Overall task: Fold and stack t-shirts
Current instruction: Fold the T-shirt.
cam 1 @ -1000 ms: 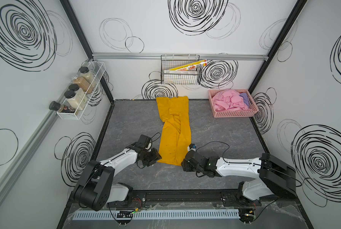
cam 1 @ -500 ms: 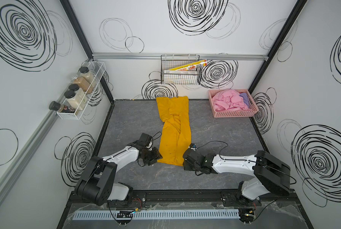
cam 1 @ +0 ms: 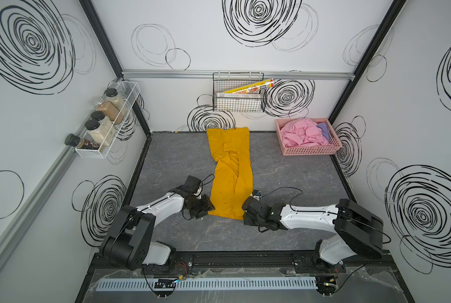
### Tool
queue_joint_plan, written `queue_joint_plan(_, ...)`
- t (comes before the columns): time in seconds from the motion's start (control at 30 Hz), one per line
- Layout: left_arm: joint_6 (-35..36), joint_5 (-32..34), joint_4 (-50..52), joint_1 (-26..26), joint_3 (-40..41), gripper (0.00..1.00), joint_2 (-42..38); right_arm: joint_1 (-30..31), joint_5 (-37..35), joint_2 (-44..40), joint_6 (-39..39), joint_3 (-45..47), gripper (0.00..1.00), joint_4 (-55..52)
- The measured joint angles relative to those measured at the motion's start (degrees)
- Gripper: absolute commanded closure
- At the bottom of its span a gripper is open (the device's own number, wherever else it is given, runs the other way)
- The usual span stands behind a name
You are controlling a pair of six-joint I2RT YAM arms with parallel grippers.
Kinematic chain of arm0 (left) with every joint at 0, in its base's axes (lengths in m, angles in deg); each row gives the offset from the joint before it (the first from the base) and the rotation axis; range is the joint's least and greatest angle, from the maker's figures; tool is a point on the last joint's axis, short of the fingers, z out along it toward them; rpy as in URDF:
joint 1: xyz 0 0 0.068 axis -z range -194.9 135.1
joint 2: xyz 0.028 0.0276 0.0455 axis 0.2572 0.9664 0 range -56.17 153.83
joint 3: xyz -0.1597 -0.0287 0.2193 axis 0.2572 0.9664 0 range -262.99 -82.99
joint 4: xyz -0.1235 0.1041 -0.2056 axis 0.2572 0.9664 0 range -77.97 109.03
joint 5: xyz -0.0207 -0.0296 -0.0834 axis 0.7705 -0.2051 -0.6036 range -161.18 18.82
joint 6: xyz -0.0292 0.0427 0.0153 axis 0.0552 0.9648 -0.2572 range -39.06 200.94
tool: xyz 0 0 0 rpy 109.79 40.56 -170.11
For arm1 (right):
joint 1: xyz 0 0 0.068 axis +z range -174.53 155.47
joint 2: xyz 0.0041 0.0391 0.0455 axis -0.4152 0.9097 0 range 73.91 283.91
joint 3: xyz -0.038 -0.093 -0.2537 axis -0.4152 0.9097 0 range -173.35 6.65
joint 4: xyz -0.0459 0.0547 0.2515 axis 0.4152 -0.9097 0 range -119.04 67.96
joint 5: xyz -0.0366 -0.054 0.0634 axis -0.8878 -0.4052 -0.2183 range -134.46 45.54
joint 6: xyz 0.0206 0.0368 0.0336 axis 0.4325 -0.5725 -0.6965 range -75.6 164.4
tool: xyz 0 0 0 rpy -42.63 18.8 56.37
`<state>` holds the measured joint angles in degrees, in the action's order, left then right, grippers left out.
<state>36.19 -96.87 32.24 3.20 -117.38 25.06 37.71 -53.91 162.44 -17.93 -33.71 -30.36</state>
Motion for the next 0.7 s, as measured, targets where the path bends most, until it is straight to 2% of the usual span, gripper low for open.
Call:
queue_joint_plan(0.13,0.3,0.0,0.0,0.0,0.0,0.6,0.2,-0.3,0.1,2.1,0.4,-1.2,0.59,2.6)
queue_joint_plan(0.23,0.4,0.0,0.0,0.0,0.0,0.67,0.5,-0.5,0.4,3.1,0.8,-1.8,0.68,3.6)
queue_joint_plan(0.27,0.3,0.0,0.0,0.0,0.1,0.71,0.6,-0.6,0.5,3.3,1.0,-1.9,0.75,3.7)
queue_joint_plan(0.33,0.2,0.1,-0.2,0.1,0.1,0.83,1.0,-0.9,1.0,3.6,1.3,-1.9,0.95,3.6)
queue_joint_plan(0.37,0.1,0.2,-0.4,0.2,0.2,0.91,1.3,-1.0,1.3,3.7,1.4,-1.9,1.0,3.4)
queue_joint_plan(0.4,0.0,0.2,-0.6,0.3,0.3,0.99,1.6,-1.0,1.5,3.8,1.4,-2.1,1.0,3.3)
queue_joint_plan(0.57,0.3,0.4,-0.4,1.5,0.5,1.0,1.1,-1.1,1.9,3.7,1.5,-3.1,1.0,0.7)
queue_joint_plan(0.7,0.1,0.9,3.0,4.7,1.7,1.0,-1.9,-1.0,2.5,1.4,1.7,-2.4,1.0,-2.9)
